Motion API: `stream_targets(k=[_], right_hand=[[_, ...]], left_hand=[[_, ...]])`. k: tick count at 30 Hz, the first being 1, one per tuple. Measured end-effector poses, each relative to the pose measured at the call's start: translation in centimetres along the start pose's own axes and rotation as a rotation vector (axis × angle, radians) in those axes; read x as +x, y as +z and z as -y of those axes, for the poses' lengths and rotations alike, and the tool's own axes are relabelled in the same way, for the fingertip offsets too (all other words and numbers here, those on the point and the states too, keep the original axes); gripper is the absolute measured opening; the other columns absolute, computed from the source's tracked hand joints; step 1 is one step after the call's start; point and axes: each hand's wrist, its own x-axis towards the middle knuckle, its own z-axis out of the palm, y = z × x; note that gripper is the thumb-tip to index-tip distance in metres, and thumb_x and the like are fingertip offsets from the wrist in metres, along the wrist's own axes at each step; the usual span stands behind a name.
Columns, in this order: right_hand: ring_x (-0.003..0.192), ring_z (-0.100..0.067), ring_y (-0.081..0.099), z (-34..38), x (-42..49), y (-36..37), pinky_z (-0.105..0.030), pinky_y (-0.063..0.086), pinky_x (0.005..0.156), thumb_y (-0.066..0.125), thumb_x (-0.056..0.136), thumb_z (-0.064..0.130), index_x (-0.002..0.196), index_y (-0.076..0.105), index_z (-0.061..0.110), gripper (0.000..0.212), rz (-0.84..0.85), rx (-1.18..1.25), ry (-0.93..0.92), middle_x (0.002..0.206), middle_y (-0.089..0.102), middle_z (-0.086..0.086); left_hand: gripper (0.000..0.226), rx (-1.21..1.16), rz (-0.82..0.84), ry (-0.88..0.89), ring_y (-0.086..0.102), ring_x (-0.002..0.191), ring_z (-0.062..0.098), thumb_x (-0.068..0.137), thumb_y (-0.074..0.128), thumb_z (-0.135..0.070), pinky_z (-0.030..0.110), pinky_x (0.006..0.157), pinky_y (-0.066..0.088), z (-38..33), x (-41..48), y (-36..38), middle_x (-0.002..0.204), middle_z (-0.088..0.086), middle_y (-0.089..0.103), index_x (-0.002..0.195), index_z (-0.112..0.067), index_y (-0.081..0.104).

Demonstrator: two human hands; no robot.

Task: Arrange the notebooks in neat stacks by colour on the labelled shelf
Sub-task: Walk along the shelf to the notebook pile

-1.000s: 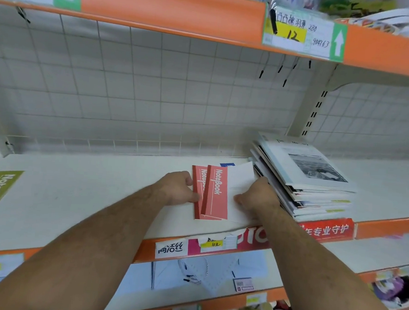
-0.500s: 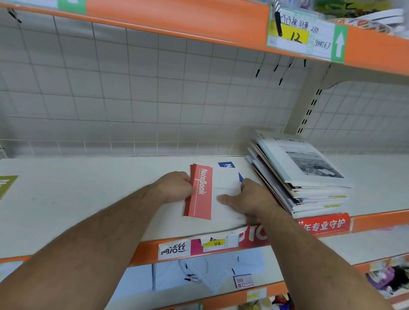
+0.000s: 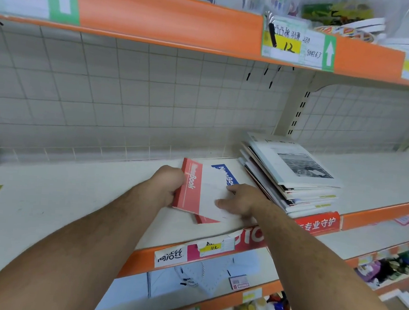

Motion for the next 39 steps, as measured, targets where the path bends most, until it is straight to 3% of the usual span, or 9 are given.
stream_targets(k=[2, 7, 14, 18, 24, 28, 32, 35, 39], right_hand=[[0.132, -0.02, 0.048, 0.0, 0.2, 0.0, -0.029, 0.038, 0.106, 0.064, 0.087, 0.054, 0.148, 0.044, 0.024, 0.07, -0.017, 0.012, 0.006, 0.148, 0.049, 0.001], [0.095, -0.021, 0.06, -0.4, 0.9, 0.2, -0.025, 0.044, 0.072, 0.059, 0.085, 0.024, 0.115, 0.066, 0.017, 0.031, -0.034, 0.081, 0.03, 0.103, 0.065, -0.001], [0.103, -0.023, 0.061, -0.2, 0.6, 0.0, -0.031, 0.052, 0.087, 0.051, 0.086, 0.015, 0.121, 0.064, 0.016, 0.036, -0.042, 0.057, 0.028, 0.116, 0.066, -0.005], [0.113, -0.024, 0.057, 0.0, 0.3, 0.0, -0.03, 0.048, 0.093, 0.052, 0.09, 0.017, 0.132, 0.057, 0.018, 0.043, -0.024, 0.034, 0.015, 0.129, 0.061, -0.005], [0.122, -0.023, 0.052, 0.3, -0.3, -0.2, -0.03, 0.044, 0.102, 0.055, 0.093, 0.021, 0.146, 0.045, 0.025, 0.054, -0.013, 0.008, -0.016, 0.14, 0.053, -0.005], [0.13, -0.022, 0.047, 0.2, -0.2, 0.0, -0.031, 0.04, 0.106, 0.056, 0.096, 0.043, 0.15, 0.041, 0.026, 0.059, -0.006, 0.005, -0.005, 0.146, 0.047, -0.003], [0.114, -0.021, 0.058, -0.4, 0.3, 0.4, -0.032, 0.048, 0.097, 0.062, 0.088, 0.057, 0.134, 0.054, 0.018, 0.06, -0.062, 0.043, 0.047, 0.127, 0.061, -0.003], [0.106, -0.021, 0.056, -0.6, 0.5, 0.7, -0.031, 0.047, 0.082, 0.064, 0.08, 0.066, 0.123, 0.053, 0.015, 0.068, -0.147, -0.021, 0.144, 0.12, 0.059, -0.005], [0.105, -0.024, 0.058, 0.0, 0.6, 0.8, -0.036, 0.052, 0.085, 0.07, 0.071, 0.071, 0.116, 0.055, 0.015, 0.073, -0.158, -0.05, 0.201, 0.112, 0.061, -0.006]], left_hand=[[0.028, -0.093, -0.019, -0.03, 0.067, 0.069, 0.032, 0.093, 0.033, 0.01, 0.04, 0.063, 0.055, 0.4, 0.1, 0.1, 0.08, 0.017, 0.067, 0.09, -0.001, 0.059], [0.024, 0.016, 0.113, -0.077, 0.071, 0.072, 0.029, 0.097, 0.038, 0.006, 0.041, 0.061, 0.058, 1.1, -0.6, 0.3, 0.082, 0.015, 0.072, 0.093, -0.002, 0.061], [0.02, 0.036, 0.112, -0.039, 0.072, 0.084, 0.028, 0.095, 0.048, 0.01, 0.039, 0.067, 0.06, 1.7, 0.0, 0.3, 0.099, 0.015, 0.073, 0.105, 0.0, 0.061], [0.018, -0.044, -0.011, -0.052, 0.07, 0.084, 0.03, 0.092, 0.057, 0.006, 0.043, 0.073, 0.058, 2.4, 0.7, -0.3, 0.105, 0.015, 0.071, 0.108, -0.002, 0.06], [0.033, 0.073, 0.135, -0.072, 0.068, 0.095, 0.029, 0.095, 0.053, 0.005, 0.038, 0.064, 0.058, 2.2, -0.8, -0.4, 0.116, 0.013, 0.067, 0.125, -0.009, 0.051], [0.039, 0.12, 0.027, -0.004, 0.065, 0.098, 0.032, 0.09, 0.049, 0.011, 0.037, 0.068, 0.055, 2.6, 0.0, -1.9, 0.117, 0.015, 0.065, 0.126, -0.005, 0.05], [0.034, 0.106, -0.172, -0.009, 0.069, 0.087, 0.034, 0.086, 0.054, 0.008, 0.042, 0.081, 0.058, 2.8, 0.9, -5.4, 0.103, 0.018, 0.069, 0.12, 0.002, 0.059], [0.031, 0.16, -0.19, -0.003, 0.069, 0.084, 0.032, 0.084, 0.059, 0.006, 0.039, 0.077, 0.058, 2.6, 1.0, -7.6, 0.097, 0.016, 0.069, 0.114, -0.001, 0.06], [0.027, 0.199, -0.17, -0.004, 0.071, 0.086, 0.033, 0.082, 0.064, 0.002, 0.043, 0.081, 0.059, 2.5, 0.6, -9.0, 0.097, 0.016, 0.072, 0.108, -0.002, 0.062]])
